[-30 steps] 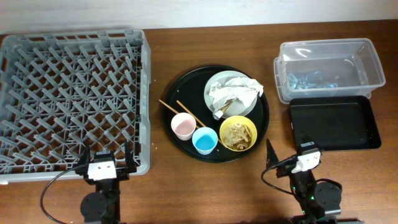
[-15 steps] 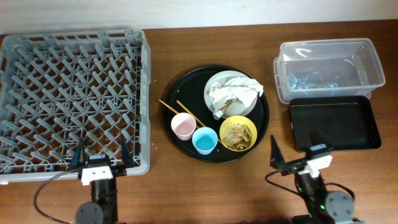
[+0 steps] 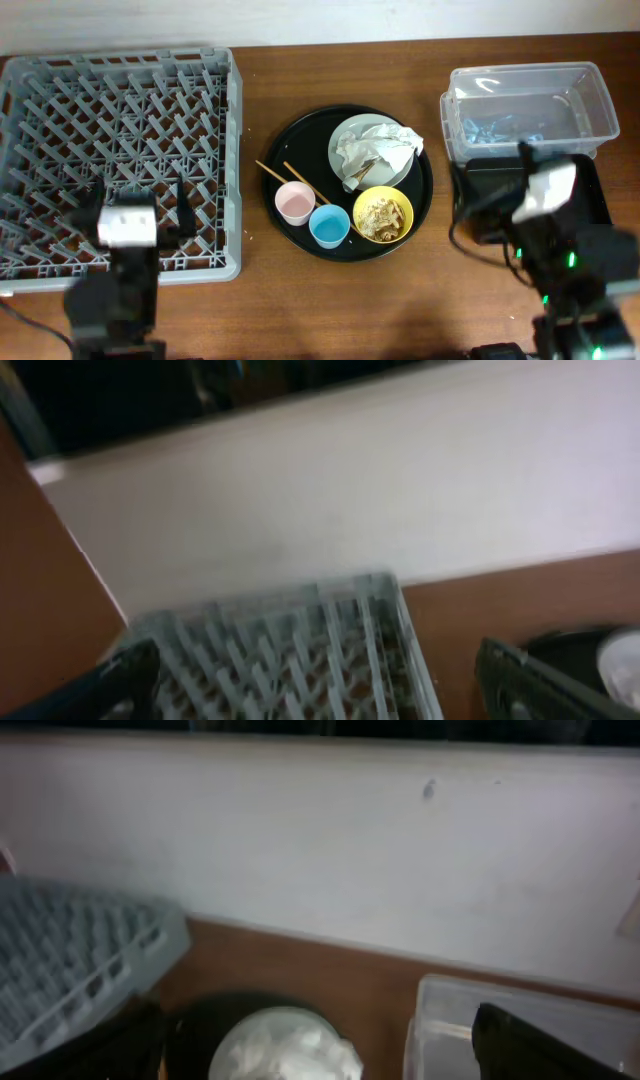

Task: Sort waste into correct bins and load items into the dishwasher rack
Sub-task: 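Reach the right gripper to the white tissue on the plate and grasp it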

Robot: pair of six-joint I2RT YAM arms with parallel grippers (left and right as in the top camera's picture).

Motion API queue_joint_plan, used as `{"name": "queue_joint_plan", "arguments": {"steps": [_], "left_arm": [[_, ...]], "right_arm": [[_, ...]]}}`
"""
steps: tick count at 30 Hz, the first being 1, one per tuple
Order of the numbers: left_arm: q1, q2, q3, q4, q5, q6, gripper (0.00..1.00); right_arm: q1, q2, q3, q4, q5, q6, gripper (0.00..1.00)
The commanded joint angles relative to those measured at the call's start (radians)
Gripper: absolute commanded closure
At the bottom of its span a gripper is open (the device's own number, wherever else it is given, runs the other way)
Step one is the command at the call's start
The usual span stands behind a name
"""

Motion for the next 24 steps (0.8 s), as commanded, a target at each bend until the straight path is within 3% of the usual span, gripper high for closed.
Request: {"name": "queue_joint_plan", "arguments": {"steps": [1,4,8,13,18,20,24], "left_arm": [[0.002,0.275,0.309,-0.188,0.066,0.024,0.01],[0.002,0.520,0.576,-0.399,0.151,0.024,0.01],[0.001,0.820,0.897,-0.677,0.208,0.024,0.01],[0.002,1.037,1.065,-0.788,0.204,0.023,0.01],[0.002,1.107,1.064,-0.787,0.297,0.001,0.01],[0.002,1.112,1.064,-0.787,0.309,0.001,0.01],[0.002,1.112,1.064,-0.788,0.308,0.001,0.01]], "right_arm": [[0.000,0.178,0.199,-0.127,-0.041,-0.003,0.02],[0.000,0.324,0.348,-0.253,-0.099,-0.003,0.02],[0.000,0.450,0.385,-0.269,-0.142,0.035,0.02],[0.000,0.585,0.385,-0.239,-0.253,0.072,0.02],[0.002,0.750,0.385,-0.140,-0.238,0.476,0.02],[0.023,0.823,0.385,-0.121,-0.137,0.682,0.02],[0.129,0.930,0.385,-0.102,0.173,0.906,0.02]]}}
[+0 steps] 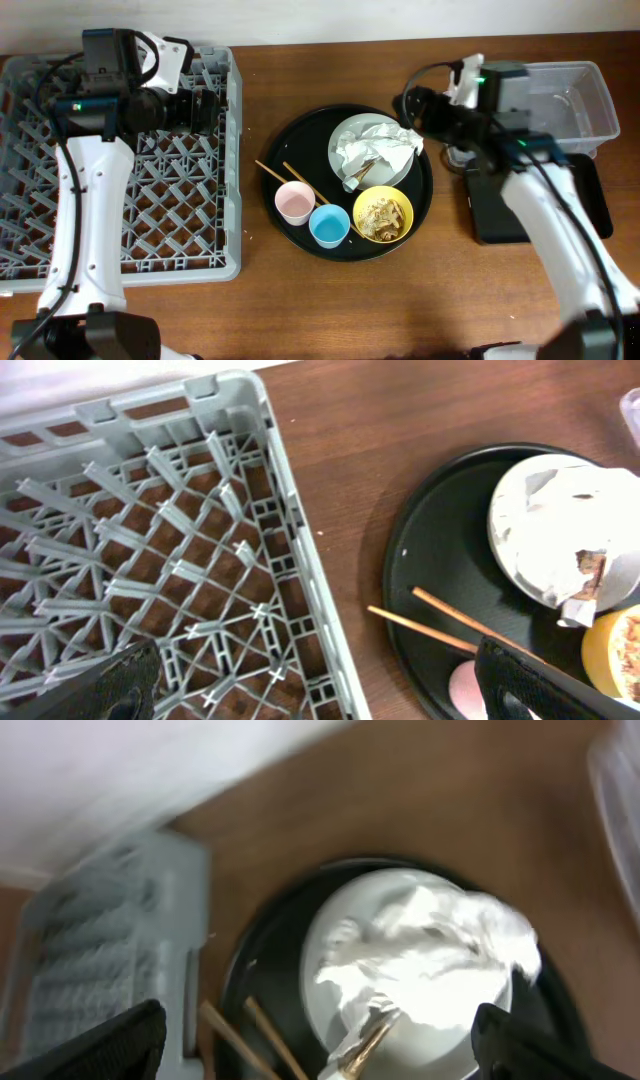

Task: Sort waste into correct bins and load items into the dishwasher rack
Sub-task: 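Reach the right gripper to the white tissue on the plate and grasp it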

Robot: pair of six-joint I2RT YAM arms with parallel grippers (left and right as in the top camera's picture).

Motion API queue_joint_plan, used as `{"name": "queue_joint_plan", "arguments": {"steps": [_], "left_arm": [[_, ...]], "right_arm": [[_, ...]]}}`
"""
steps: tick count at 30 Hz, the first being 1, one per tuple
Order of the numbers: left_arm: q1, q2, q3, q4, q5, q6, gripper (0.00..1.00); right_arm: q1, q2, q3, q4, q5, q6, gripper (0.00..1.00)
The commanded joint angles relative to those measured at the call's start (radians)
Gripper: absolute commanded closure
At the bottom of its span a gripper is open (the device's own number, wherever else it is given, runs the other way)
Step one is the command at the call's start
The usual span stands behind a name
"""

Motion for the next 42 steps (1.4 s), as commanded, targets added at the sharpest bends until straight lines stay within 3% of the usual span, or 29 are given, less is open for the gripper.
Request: {"name": "queue_joint_plan", "arguments": {"steps": [1,4,7,15,21,27,31,38,42], "left_arm": [[0.002,-0.004,0.025,-0.002,0.039,-0.006,0.01],[0.002,-0.004,0.025,-0.002,0.039,-0.006,0.01],[0.002,-0.004,0.025,-0.002,0.039,-0.006,0.01],[0.002,-0.004,0.025,-0.002,0.039,-0.006,0.01],[0.002,-0.004,0.025,-0.002,0.039,-0.006,0.01],[0.002,-0.004,0.025,-0.002,0.039,-0.006,0.01],[0.002,-0.004,0.025,-0.002,0.039,-0.006,0.01],[0.002,-0.004,0.025,-0.002,0.039,-0.006,0.01],[0.002,-0.004,0.025,-0.002,0.039,-0.006,0.01]], "right_arm": [[0.119,0.072,0.014,0.007,0.341,0.307,0.02],[0.236,0.110,0.014,0.010,0.543,0.335,0.02],[0.290,0.133,0.014,0.011,0.619,0.336,0.02],[0.293,0.203,0.015,-0.005,0.578,0.468,0.02],[0.297,0.209,0.015,0.013,0.413,0.389,0.02],[0.297,0.209,0.015,-0.005,0.390,0.373,0.02],[0.274,0.214,0.122,-0.130,0.303,0.446,0.02],[0.183,0.365,0.547,-0.559,0.324,0.363,0.02],[0.187,0.490,0.580,-0.618,0.327,0.372,0.02]]}}
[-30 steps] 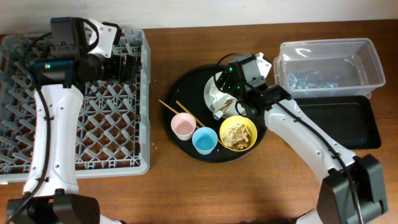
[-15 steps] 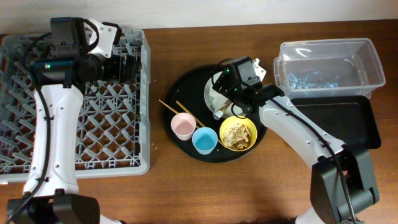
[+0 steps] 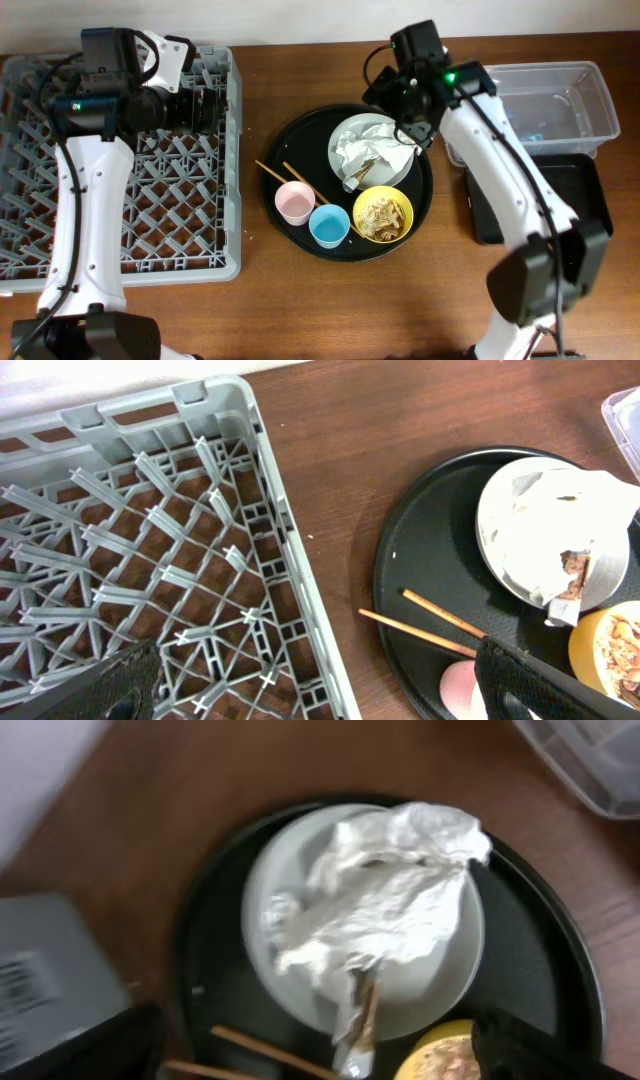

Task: Sort waste into correct bins and load items into the dishwasher rack
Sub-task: 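Reach the right gripper to the white tissue on the plate and grasp it, then carry the tissue and foil with the right gripper into the clear bin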

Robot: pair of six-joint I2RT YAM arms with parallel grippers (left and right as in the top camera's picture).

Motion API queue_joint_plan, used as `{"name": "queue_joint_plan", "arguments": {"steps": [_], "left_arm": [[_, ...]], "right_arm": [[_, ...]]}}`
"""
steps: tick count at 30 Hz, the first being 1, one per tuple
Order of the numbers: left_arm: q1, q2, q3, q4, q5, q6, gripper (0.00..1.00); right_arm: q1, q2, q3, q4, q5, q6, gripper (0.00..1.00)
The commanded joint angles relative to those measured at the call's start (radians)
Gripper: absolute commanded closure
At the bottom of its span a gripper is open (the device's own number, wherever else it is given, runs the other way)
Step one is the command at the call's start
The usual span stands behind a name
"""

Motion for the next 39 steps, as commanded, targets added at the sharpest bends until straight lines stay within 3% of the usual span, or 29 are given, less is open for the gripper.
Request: {"name": "queue_joint_plan", "arguments": {"steps": [1,9,23,26,34,36,38,39], "left_arm": [[0.002,-0.004,0.022,-0.002,0.014,-0.006,0.01],[0.002,-0.004,0.022,-0.002,0.014,-0.006,0.01],[0.002,-0.004,0.022,-0.001,0.014,-0.006,0.01],[0.002,-0.004,0.022,-0.002,0.014,-0.006,0.01],[0.002,-0.004,0.022,-0.001,0.014,-0.006,0.01],[0.002,-0.004,0.022,-0.001,0.014,-0.006,0.01],[0.002,-0.004,0.022,-0.002,0.014,-0.006,0.01],[0.002,-0.004,0.022,-0.002,0.014,-0.006,0.01]], "right_arm": [[0.018,0.134,0.005,-0.027,0.008,-0.008,0.02],[0.039,0.283,0.003,-0.050,0.058,0.058,0.02],[0.081,0.367,0.002,0.070,0.106,0.059,0.02],[0.087,0.367,-0.006,0.065,0.117,0.054,0.18],[0.089,0.367,-0.066,0.084,0.156,0.005,0.39],[0.090,0.367,-0.077,0.084,0.156,-0.012,0.50],[0.090,0.367,-0.079,0.084,0.157,-0.047,0.80],[0.090,0.367,-0.078,0.085,0.157,-0.060,0.90]]}}
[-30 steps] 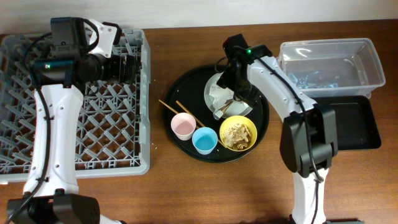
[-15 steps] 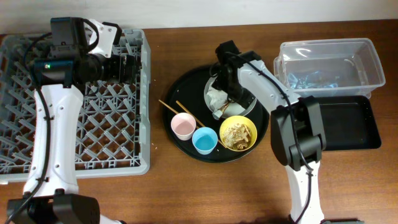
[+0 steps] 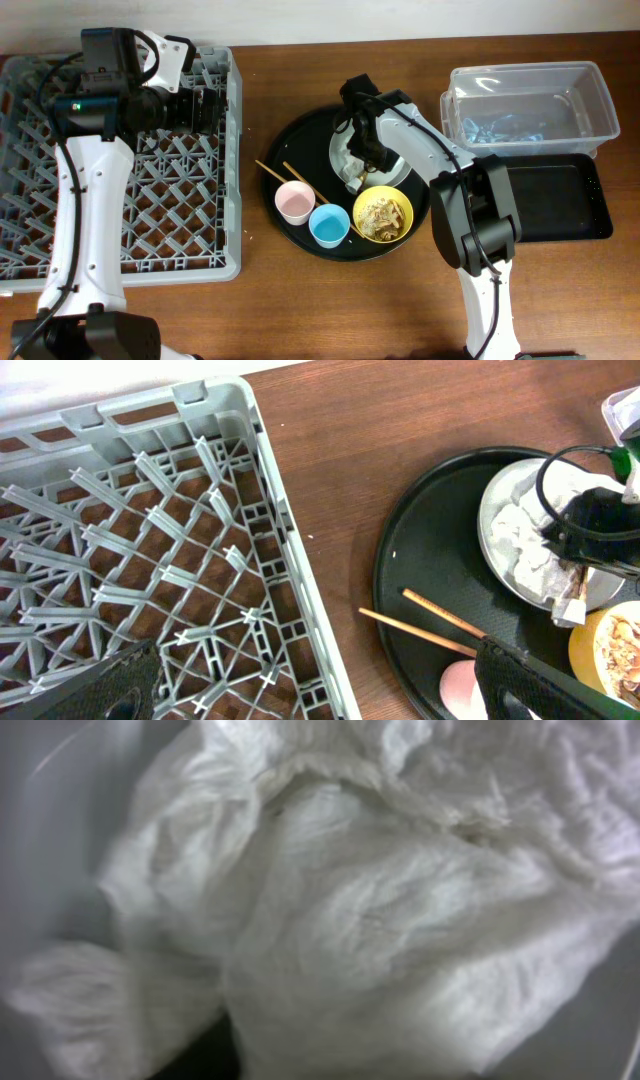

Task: Sort waste into correct bins and load items into the dishwasher rack
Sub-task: 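Carry the tissue and foil with the right gripper into the clear bin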

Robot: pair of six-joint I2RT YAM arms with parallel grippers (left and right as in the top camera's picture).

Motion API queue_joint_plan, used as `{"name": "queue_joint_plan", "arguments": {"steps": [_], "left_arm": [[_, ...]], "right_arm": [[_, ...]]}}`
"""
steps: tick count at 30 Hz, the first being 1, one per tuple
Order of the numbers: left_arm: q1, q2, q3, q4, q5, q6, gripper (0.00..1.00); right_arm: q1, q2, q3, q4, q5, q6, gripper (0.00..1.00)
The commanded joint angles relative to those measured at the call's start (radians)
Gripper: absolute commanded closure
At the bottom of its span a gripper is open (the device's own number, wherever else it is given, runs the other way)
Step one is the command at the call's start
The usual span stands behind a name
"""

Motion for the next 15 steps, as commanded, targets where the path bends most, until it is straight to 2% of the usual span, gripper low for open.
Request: {"name": "queue_joint_plan", "arguments": {"steps": [1,7,15], "left_arm": [[0.002,-0.004,0.022,-0.002,0.014,-0.006,0.01],[0.002,-0.004,0.022,-0.002,0.014,-0.006,0.01],[0.002,-0.004,0.022,-0.002,0.014,-0.006,0.01]], "right_arm": [[0.005,0.014,-0.027,-0.009,0.028,-0.067,0.96],[-0.014,-0.011,0.063,-0.077,-0.023,-0.173,0.96],[-0.137,-0.128,0.451,-0.353,-0.036,-0.209,0.96]]}}
